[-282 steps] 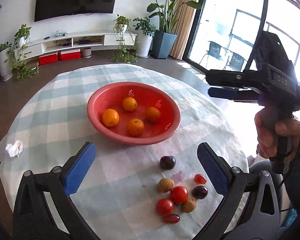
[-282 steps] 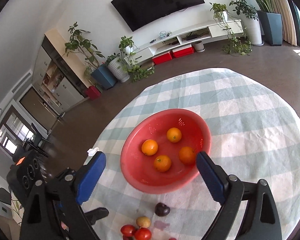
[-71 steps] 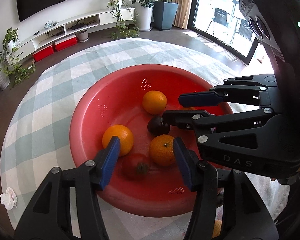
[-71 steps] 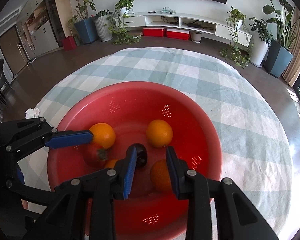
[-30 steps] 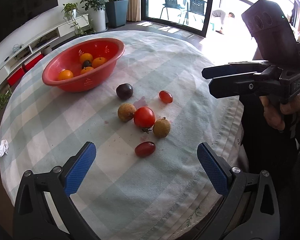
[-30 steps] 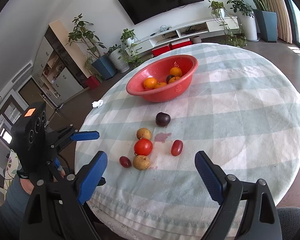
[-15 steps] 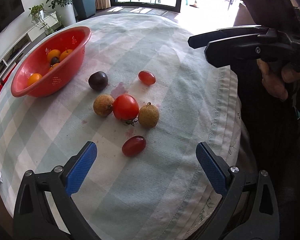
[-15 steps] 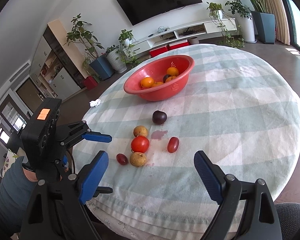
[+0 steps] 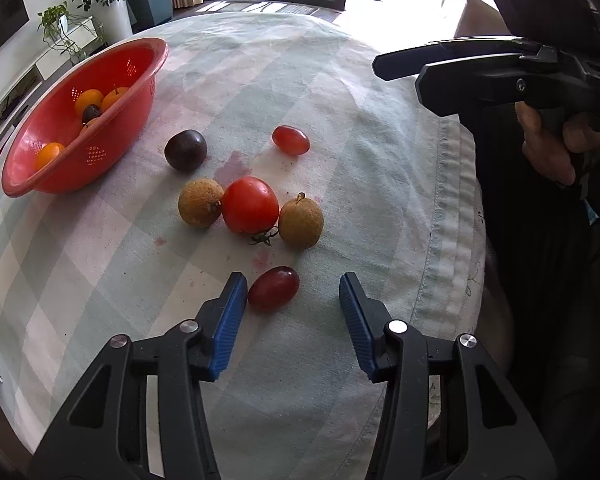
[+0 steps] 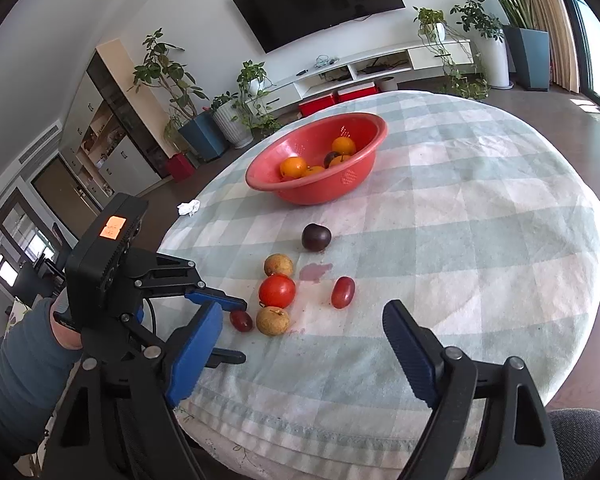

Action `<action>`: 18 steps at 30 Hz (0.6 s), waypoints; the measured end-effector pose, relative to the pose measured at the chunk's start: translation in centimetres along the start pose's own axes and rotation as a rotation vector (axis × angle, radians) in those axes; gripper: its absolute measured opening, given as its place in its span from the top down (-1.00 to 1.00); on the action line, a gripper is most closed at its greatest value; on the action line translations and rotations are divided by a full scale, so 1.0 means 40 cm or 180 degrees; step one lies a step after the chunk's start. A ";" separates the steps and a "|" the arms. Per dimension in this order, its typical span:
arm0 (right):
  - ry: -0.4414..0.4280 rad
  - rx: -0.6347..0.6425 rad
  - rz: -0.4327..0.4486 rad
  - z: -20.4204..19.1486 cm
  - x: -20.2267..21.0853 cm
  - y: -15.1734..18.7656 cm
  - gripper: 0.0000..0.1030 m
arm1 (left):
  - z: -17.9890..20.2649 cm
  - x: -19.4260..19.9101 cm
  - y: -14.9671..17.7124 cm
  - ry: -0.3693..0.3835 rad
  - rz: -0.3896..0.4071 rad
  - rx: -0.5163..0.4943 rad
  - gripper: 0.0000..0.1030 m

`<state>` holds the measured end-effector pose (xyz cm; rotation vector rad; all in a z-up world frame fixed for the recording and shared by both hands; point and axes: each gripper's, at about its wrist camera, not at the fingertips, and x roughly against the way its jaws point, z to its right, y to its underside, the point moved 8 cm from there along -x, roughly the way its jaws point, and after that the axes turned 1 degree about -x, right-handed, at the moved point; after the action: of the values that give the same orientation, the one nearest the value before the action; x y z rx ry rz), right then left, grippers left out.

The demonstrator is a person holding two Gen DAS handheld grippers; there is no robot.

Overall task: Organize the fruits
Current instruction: 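Move both tools back toward the remaining fruits on the cloth, then close the left tool on a dark red plum while the right tool grasps a cherry tomato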

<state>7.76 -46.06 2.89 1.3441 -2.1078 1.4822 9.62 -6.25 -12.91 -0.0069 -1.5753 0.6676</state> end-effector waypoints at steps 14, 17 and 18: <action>0.0015 0.0001 -0.0058 -0.001 -0.003 -0.002 -0.53 | 0.002 0.002 0.007 -0.0053 -0.0078 -0.0098 0.46; 0.0024 0.0000 -0.0060 0.000 -0.003 -0.002 -0.53 | -0.002 0.002 0.010 -0.0057 -0.0085 -0.0071 0.46; 0.0025 -0.0005 -0.0065 0.001 -0.004 -0.002 -0.53 | -0.005 0.002 0.010 -0.0063 -0.0085 -0.0064 0.46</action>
<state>7.92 -46.01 2.81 1.3528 -2.0840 1.4751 9.63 -5.81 -13.01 0.0056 -1.5987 0.6326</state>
